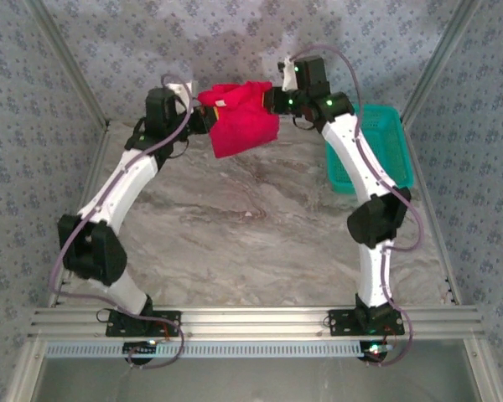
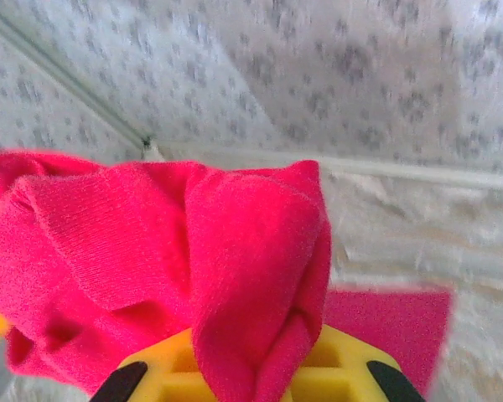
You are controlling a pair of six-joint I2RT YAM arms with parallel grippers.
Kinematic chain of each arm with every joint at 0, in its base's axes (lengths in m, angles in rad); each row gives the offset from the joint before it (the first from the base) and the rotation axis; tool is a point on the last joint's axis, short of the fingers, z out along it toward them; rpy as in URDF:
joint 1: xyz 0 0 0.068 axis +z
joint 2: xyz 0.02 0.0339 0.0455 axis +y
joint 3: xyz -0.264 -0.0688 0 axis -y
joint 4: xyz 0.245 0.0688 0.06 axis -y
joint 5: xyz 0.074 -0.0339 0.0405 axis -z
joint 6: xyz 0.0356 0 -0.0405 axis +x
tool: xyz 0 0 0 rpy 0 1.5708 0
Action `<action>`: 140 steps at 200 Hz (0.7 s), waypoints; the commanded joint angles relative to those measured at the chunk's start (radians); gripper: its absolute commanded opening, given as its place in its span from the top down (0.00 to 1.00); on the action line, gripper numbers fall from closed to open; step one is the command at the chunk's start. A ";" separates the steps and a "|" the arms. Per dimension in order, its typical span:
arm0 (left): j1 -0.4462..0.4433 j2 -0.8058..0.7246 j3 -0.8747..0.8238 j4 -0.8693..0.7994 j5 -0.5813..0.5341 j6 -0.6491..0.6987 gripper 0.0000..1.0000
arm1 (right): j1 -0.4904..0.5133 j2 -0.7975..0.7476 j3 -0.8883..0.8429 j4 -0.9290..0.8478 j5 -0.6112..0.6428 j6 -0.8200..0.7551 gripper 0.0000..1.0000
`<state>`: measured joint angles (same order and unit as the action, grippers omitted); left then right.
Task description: Fold the inside-out t-shirt
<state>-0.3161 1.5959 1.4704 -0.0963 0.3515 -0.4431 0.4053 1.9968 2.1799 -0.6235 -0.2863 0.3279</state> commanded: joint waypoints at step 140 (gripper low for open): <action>-0.179 -0.338 -0.813 0.149 -0.270 -0.014 1.00 | 0.155 -0.335 -0.978 0.335 0.119 0.113 1.00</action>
<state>-0.5156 1.1854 0.5751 0.0555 0.1406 -0.5106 0.5896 1.5875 1.1099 -0.2768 -0.2150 0.4561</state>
